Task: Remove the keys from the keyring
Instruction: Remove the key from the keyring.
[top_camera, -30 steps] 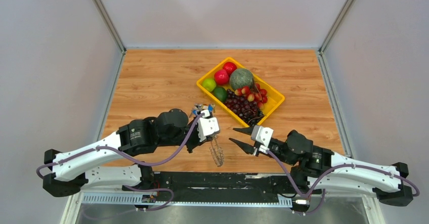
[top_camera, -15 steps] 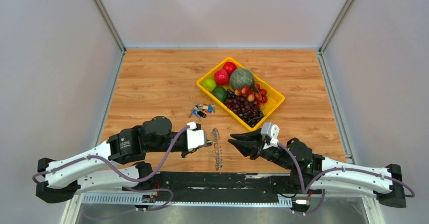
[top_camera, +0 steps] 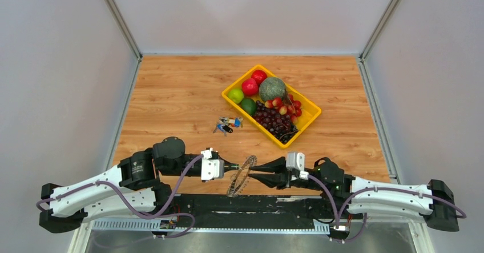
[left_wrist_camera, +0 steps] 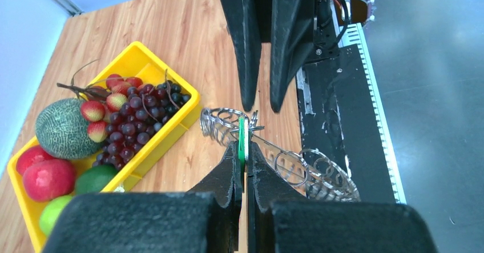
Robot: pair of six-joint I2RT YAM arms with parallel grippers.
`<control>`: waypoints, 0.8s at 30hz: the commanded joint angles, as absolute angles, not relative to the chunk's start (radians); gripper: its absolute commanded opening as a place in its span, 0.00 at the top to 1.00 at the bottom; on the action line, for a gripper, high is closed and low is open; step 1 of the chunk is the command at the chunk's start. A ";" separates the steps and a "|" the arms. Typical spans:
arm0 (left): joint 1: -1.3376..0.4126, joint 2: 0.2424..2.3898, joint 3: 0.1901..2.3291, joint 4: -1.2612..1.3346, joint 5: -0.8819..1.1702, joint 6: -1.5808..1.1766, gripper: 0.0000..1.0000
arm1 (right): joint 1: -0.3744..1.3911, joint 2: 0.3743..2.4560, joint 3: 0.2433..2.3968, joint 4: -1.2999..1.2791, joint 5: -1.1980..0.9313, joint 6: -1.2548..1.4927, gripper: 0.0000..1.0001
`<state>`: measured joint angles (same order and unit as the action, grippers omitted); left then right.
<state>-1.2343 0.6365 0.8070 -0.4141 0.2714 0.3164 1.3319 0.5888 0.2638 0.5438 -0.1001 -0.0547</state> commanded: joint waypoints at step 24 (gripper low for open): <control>-1.232 0.651 0.816 -0.315 0.361 0.336 1.00 | 1.334 0.693 0.338 0.708 -0.201 -0.162 0.73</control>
